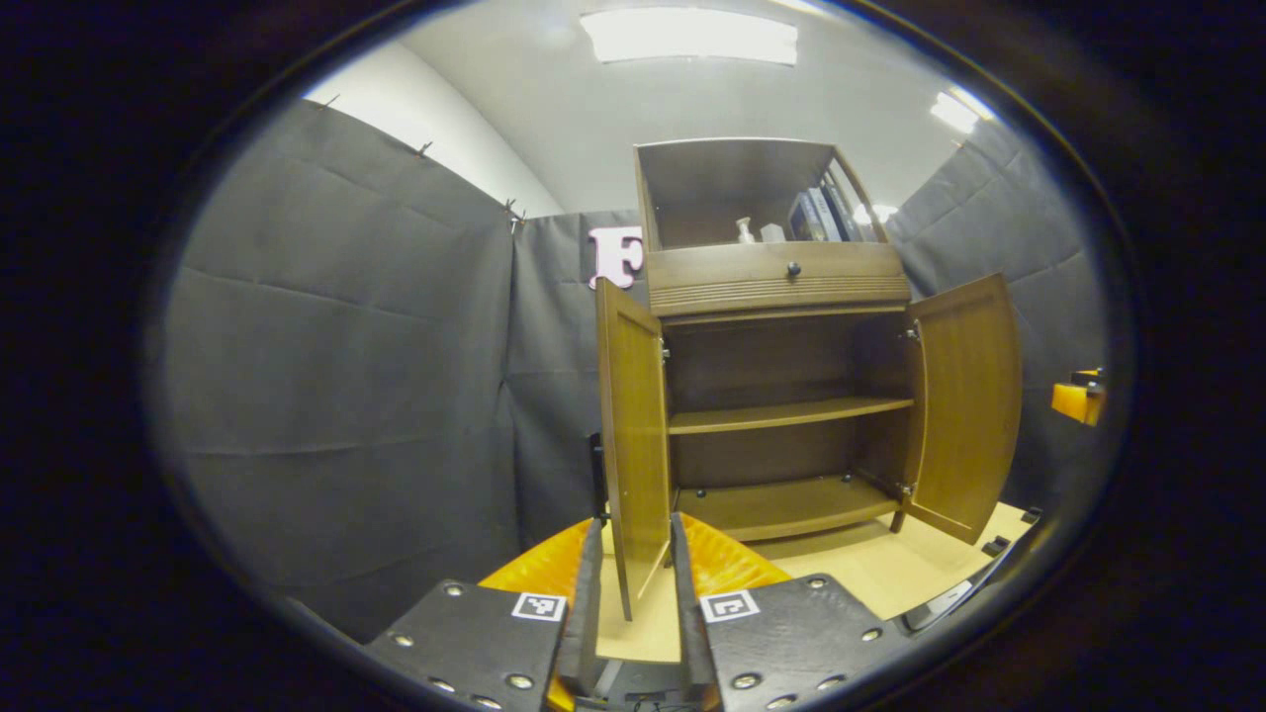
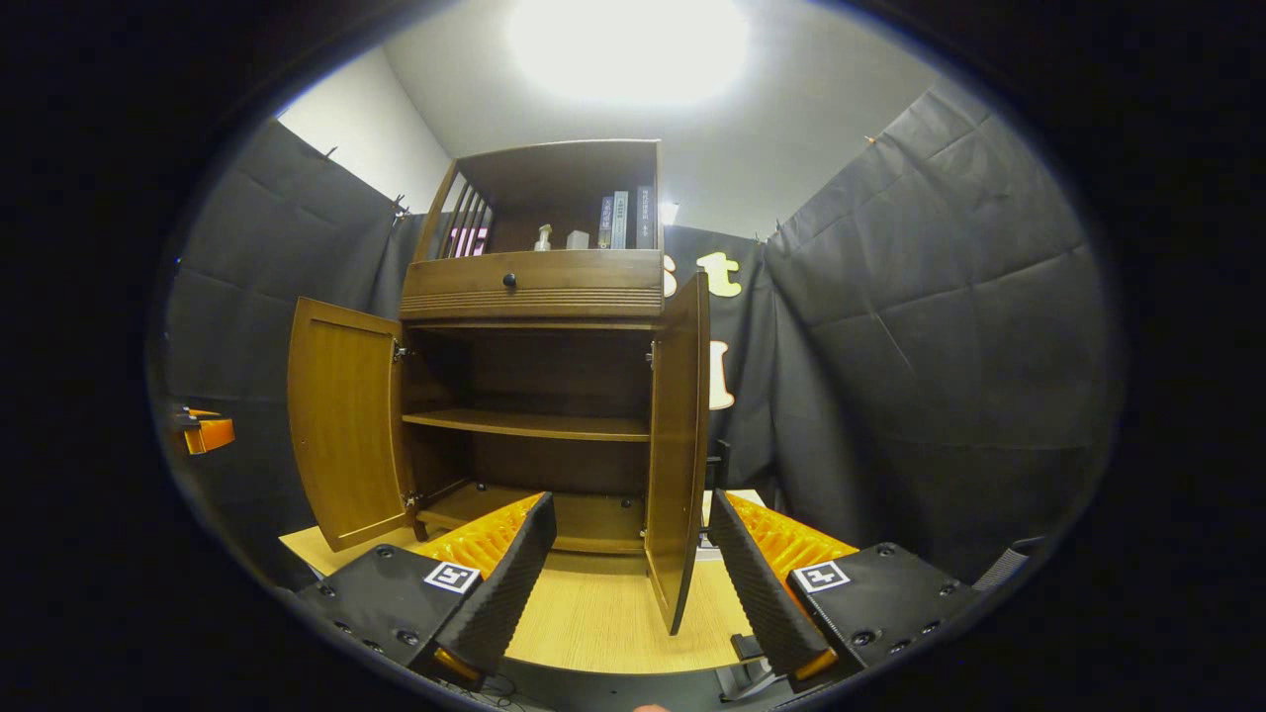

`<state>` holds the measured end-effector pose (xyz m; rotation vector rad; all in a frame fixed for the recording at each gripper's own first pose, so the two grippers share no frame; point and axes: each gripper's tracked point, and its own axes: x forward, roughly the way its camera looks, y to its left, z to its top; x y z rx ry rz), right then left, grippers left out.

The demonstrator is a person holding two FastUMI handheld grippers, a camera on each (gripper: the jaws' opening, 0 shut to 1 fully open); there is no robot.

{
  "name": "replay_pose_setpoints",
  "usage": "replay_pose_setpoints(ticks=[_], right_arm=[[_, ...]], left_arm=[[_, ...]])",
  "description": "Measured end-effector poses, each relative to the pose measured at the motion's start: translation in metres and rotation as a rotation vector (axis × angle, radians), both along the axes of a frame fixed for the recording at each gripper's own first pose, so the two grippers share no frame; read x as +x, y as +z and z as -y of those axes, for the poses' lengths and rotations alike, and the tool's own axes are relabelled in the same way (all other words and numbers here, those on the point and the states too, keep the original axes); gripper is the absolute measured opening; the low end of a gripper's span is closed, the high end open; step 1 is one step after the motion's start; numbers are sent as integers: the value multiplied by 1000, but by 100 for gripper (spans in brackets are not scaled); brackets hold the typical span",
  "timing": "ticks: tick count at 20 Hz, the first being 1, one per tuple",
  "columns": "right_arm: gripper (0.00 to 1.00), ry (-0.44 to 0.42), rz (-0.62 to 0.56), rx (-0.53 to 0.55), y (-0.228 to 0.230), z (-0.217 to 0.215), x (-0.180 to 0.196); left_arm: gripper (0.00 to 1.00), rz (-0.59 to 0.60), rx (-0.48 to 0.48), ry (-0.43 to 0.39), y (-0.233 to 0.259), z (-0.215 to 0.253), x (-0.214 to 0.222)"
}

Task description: Open the right door of the double-door shoe cabinet with the right hand, and open the left door with the left hand.

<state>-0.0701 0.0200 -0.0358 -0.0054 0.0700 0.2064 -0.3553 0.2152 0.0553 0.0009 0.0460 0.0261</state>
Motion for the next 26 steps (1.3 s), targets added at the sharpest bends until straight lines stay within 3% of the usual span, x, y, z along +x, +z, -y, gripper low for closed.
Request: replay_pose_setpoints(ticks=[3, 11, 26], right_arm=[[99, 3, 5, -4, 1, -2, 1], [99, -15, 5, 10, 3, 1, 7], [99, -43, 12, 16, 4, 6, 17]], left_arm=[[98, -3, -7, 22, -2, -7, -1], [99, 26, 2, 52, 10, -14, 1], [99, 47, 18, 24, 19, -7, 22]])
